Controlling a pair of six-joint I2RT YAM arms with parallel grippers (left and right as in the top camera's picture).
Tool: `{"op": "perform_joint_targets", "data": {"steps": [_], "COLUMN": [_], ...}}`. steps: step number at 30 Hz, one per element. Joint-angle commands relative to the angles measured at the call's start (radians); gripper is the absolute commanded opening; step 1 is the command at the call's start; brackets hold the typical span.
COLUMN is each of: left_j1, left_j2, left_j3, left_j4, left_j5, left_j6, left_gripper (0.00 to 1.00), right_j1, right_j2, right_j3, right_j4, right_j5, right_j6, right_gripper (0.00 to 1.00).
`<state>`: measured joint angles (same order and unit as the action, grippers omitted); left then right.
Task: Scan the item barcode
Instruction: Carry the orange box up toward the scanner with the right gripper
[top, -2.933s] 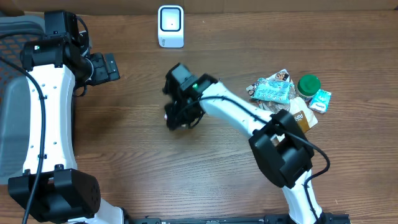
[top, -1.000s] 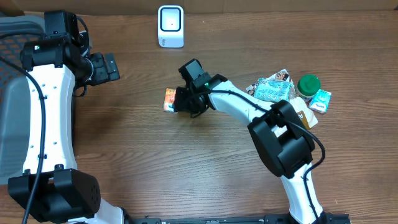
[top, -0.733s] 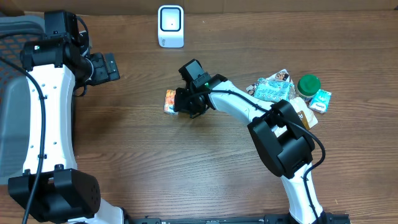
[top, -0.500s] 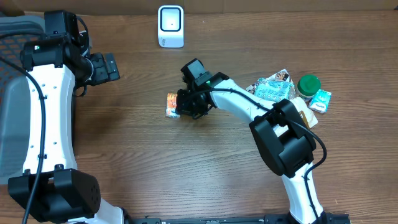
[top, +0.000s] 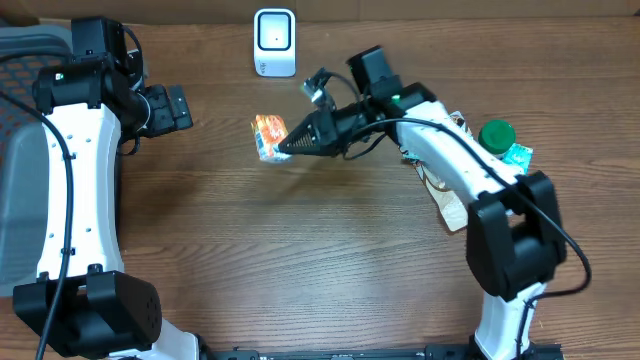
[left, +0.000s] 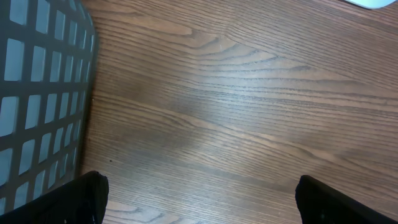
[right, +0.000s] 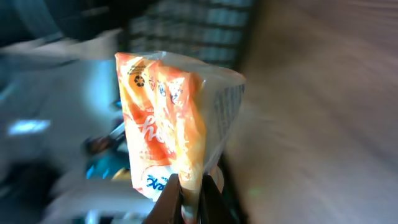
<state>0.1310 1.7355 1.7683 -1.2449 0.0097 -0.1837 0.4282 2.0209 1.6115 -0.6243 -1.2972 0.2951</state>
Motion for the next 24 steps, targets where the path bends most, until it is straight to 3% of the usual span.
{"op": "perform_joint_targets", "data": {"steps": [1,13,24], "left_j1": [-0.002,-0.002,-0.002], "left_j2": [0.005,0.005,0.005], "left_j3": [0.007,0.007,0.007], "left_j4": [0.000,0.000,0.000], "left_j5": [-0.010,-0.010,-0.010], "left_j6": [-0.003,-0.003,-0.003], "left_gripper": [0.99,1.00,0.99], "right_j1": [-0.023,-0.121,-0.193], "right_j2": [-0.037,-0.089,-0.151], "right_j3": [0.004,0.004,0.004], "right_j4": [0.009,-0.142,-0.662], "right_j5": [-0.274,-0.272,-0.273], "right_j6": [-0.042,-0.066,-0.548], "right_gripper": [0.04,0.04,0.04]}}
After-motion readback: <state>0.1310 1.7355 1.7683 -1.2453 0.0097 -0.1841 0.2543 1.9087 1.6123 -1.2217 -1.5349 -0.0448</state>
